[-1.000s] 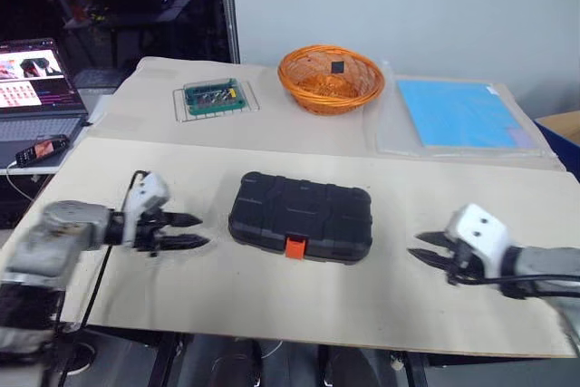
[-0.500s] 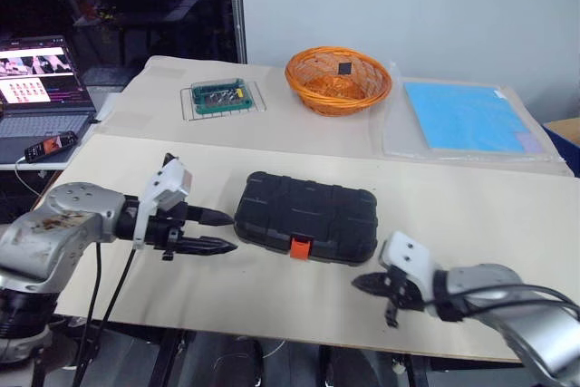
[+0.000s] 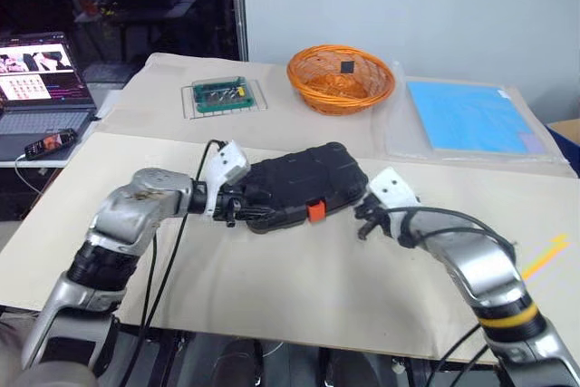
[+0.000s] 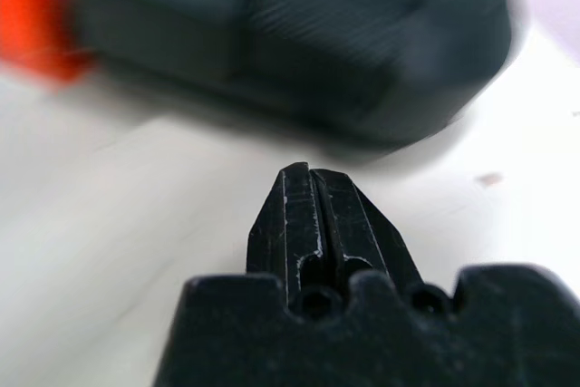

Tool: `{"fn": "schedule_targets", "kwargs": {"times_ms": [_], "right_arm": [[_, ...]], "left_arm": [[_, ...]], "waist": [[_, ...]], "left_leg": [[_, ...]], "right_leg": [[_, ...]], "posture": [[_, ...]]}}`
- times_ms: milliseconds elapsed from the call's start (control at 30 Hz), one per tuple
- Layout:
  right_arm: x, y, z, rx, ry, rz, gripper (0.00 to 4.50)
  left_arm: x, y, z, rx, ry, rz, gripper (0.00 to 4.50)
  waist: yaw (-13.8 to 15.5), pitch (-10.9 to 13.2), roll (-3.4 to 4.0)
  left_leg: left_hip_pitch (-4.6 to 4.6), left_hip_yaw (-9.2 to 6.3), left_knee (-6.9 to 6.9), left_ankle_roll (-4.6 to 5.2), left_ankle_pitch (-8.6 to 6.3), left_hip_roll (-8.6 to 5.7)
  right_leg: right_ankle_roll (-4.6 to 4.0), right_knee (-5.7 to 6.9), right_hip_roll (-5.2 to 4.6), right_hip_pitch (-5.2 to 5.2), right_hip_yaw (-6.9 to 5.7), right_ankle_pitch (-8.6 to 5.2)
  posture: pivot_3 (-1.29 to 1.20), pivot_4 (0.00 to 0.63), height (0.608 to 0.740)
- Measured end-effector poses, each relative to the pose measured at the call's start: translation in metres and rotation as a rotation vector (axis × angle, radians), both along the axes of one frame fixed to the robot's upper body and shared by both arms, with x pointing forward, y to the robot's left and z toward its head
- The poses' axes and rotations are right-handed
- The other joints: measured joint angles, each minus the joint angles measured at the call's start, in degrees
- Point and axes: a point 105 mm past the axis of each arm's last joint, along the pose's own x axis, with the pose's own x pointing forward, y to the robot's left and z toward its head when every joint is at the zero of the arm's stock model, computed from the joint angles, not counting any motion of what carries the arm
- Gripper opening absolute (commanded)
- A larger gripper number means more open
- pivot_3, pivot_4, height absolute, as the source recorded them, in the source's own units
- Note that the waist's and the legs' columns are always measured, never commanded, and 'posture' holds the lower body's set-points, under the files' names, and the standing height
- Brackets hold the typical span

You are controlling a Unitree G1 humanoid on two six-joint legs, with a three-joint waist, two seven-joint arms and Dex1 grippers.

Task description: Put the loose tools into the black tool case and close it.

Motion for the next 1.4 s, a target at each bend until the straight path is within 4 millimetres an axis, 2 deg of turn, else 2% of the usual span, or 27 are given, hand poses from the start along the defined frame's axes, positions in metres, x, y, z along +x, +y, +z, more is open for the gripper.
{"fn": "schedule_targets", "kwargs": {"times_ms": [33, 100, 167, 200, 267, 300, 367, 467, 500, 567, 833, 933, 1167, 1233, 1400], "right_arm": [[-0.01, 0.008, 0.002, 0.047, 0.022, 0.041, 0.03], [-0.018, 0.02, 0.01, 0.128, 0.024, 0.072, 0.03], [-0.019, 0.026, 0.017, 0.185, 0.012, 0.066, 0.59], [-0.018, 0.029, 0.02, 0.216, -0.002, 0.052, 0.78], [-0.018, 0.039, 0.021, 0.271, -0.005, 0.047, 1.39], [-0.019, 0.046, 0.021, 0.291, 0.002, 0.056, 1.85], [-0.019, 0.055, 0.018, 0.313, 0.009, 0.044, 2.49], [-0.011, 0.054, 0.01, 0.318, 0.015, -0.032, 3.46], [-0.007, 0.053, 0.007, 0.321, 0.017, -0.071, 3.95], [-0.004, 0.056, 0.005, 0.341, 0.018, -0.11, 4.44], [0.002, 0.07, 0.002, 0.381, 0.016, -0.194, 4.44], [0.003, 0.072, 0.002, 0.385, 0.01, -0.219, 3.7], [0.005, 0.078, -0.001, 0.378, -0.002, -0.216, 1.32], [0.005, 0.079, -0.001, 0.377, -0.004, -0.21, 1.18], [0.004, 0.081, -0.001, 0.377, -0.003, -0.202, 1.17]], "left_arm": [[0.0, 0.002, -0.001, 0.022, -0.006, -0.008, 2.73], [0.001, 0.003, -0.001, 0.035, -0.009, -0.016, 2.73], [0.001, 0.004, -0.002, 0.036, -0.009, -0.034, 2.73], [-0.001, 0.005, -0.002, 0.034, -0.012, -0.052, 2.73], [-0.001, 0.006, -0.003, 0.04, -0.021, -0.074, 2.73], [-0.001, 0.006, -0.003, 0.043, -0.026, -0.081, 2.73], [-0.001, 0.007, -0.003, 0.046, -0.035, -0.093, 2.73], [-0.001, 0.007, -0.003, 0.049, -0.04, -0.104, 2.73], [-0.001, 0.007, -0.003, 0.049, -0.041, -0.108, 2.73], [-0.001, 0.008, -0.002, 0.051, -0.044, -0.108, 2.73], [-0.001, 0.008, -0.002, 0.071, -0.039, -0.081, 2.73], [-0.001, 0.008, -0.001, 0.071, -0.033, -0.073, 2.73], [-0.001, 0.01, -0.001, 0.08, -0.028, -0.057, 2.73], [-0.001, 0.009, -0.002, 0.088, -0.033, -0.057, 2.73], [-0.002, 0.009, -0.006, 0.099, -0.037, -0.05, 2.73]], "waist": [[-0.1, 0.0, 0.07], [-0.5, -0.1, 0.12], [-0.6, -0.1, 0.12], [-0.6, -0.1, 0.14], [-0.6, -0.1, 0.16], [-0.6, -0.1, 0.19], [-0.7, -0.2, 0.2], [-0.7, -0.2, 0.21], [-0.8, -0.2, 0.21], [-0.8, -0.2, 0.22], [-1.5, -0.2, 0.23], [-1.6, -0.2, 0.24], [-1.9, -0.2, 0.25], [-1.9, -0.2, 0.26], [-1.9, -0.3, 0.28]], "left_leg": [[0.06, -0.01, 0.0, -0.01, -0.03, 0.01], [0.16, -0.01, 0.01, -0.02, -0.03, 0.05], [0.25, -0.04, 0.02, -0.06, 0.01, 0.1], [0.31, -0.05, 0.03, -0.11, 0.03, 0.16], [0.32, -0.06, 0.02, -0.51, -0.17, 0.2], [0.32, -0.06, 0.03, -0.53, -0.15, 0.21], [0.32, -0.06, 0.03, -0.53, -0.1, 0.2], [0.31, -0.04, 0.03, -0.25, 0.08, 0.18], [0.3, -0.03, 0.02, -0.17, 0.12, 0.18], [0.29, -0.02, 0.0, -0.15, 0.13, 0.18], [0.29, -0.06, 0.01, -0.18, 0.14, 0.21], [0.3, -0.06, 0.01, -0.19, 0.14, 0.22], [0.31, -0.06, 0.0, -0.2, 0.14, 0.23], [0.31, -0.07, 0.0, -0.32, 0.07, 0.24], [0.32, -0.08, -0.01, -0.57, -0.08, 0.25]], "right_leg": [[-0.02, 0.01, 0.0, 0.02, 0.05, -0.01], [0.05, 0.01, 0.0, 0.03, 0.07, -0.08], [0.14, 0.04, 0.02, 0.1, 0.03, -0.19], [-0.19, 0.05, 0.02, 0.12, 0.01, -0.32], [-0.3, 0.06, 0.02, 0.09, 0.01, -0.25], [-0.32, 0.09, 0.02, 0.08, 0.01, -0.23], [-0.32, 0.12, 0.01, 0.07, 0.01, -0.23], [-0.31, 0.1, 0.0, 0.08, 0.03, -0.24], [-0.3, 0.1, 0.0, 0.06, 0.03, -0.25], [-0.29, 0.11, 0.0, 0.04, 0.03, -0.26], [-0.28, 0.15, 0.02, 0.05, 0.03, -0.25], [-0.29, 0.17, 0.02, 0.02, 0.04, -0.25], [-0.29, 0.18, 0.03, 0.01, 0.04, -0.25], [-0.3, 0.17, 0.03, 0.02, 0.04, -0.25], [-0.3, 0.18, 0.03, 0.02, 0.04, -0.26]], "posture": [[0.0, 0.15, 0.74], [0.0, 0.15, 0.74], [0.0, 0.15, 0.74], [0.0, 0.15, 0.74], [0.0, 0.15, 0.74], [0.0, 0.15, 0.74], [0.0, 0.15, 0.74], [0.0, 0.15, 0.74], [0.0, 0.15, 0.74], [0.0, 0.15, 0.74], [0.0, 0.15, 0.74], [0.0, 0.15, 0.74], [0.0, 0.15, 0.74], [0.0, 0.15, 0.74], [0.0, 0.15, 0.74]]}}
